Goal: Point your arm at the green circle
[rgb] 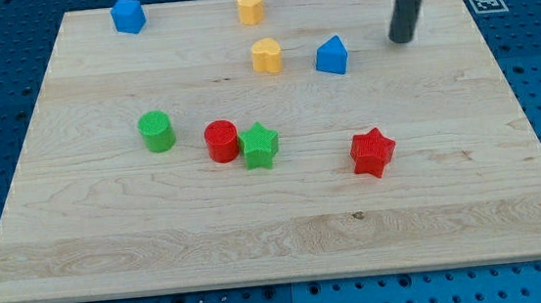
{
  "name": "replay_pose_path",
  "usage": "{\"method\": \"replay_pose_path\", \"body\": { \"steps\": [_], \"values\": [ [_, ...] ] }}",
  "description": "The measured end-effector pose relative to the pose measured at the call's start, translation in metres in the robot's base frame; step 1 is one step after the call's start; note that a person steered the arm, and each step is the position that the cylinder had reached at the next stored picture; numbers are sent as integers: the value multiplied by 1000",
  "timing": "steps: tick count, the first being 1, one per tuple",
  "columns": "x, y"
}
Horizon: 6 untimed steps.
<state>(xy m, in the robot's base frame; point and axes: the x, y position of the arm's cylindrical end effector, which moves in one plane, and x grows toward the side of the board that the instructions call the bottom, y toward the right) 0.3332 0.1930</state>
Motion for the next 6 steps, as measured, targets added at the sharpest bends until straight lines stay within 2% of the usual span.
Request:
{"method": "replay_pose_path", "body": {
  "steps": [1, 2, 4, 5, 6],
  "values": [
    [55, -30],
    [85, -106],
    [79, -290],
    [62, -384],
    [94, -444]
  ]
}}
